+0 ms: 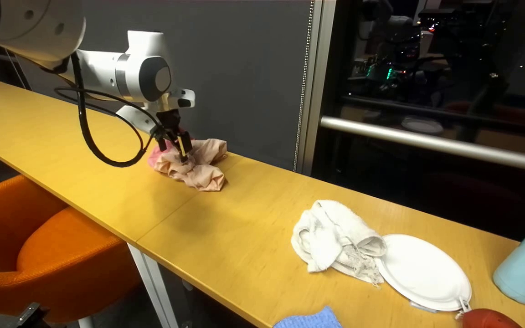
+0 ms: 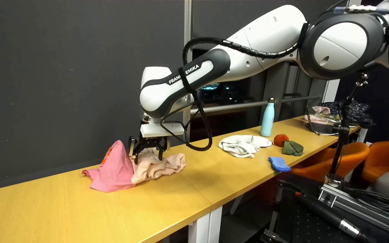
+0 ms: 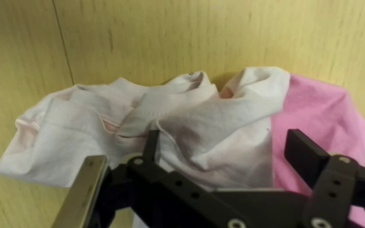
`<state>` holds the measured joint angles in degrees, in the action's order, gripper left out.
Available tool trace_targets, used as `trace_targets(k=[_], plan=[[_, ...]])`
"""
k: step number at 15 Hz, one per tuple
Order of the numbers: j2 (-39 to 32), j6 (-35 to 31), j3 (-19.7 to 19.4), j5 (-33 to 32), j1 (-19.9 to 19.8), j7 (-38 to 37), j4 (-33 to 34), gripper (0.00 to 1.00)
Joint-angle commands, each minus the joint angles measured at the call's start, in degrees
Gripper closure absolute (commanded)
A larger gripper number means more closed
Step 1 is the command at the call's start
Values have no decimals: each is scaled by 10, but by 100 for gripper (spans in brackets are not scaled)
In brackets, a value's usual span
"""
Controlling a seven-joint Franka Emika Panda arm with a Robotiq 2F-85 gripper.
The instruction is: Slide the towel to the right then move the peach shirt to the right.
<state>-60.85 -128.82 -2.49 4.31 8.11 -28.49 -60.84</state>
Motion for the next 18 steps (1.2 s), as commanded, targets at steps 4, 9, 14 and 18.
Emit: trace_targets(k=[4, 9, 14, 18], plan=[[-38, 46, -11, -8, -1, 4, 63, 44], [-8, 47, -22, -15, -6, 8, 55, 82], [16, 57, -18, -18, -8, 39, 111, 100], [41, 95, -3, -28, 14, 87, 185, 98]])
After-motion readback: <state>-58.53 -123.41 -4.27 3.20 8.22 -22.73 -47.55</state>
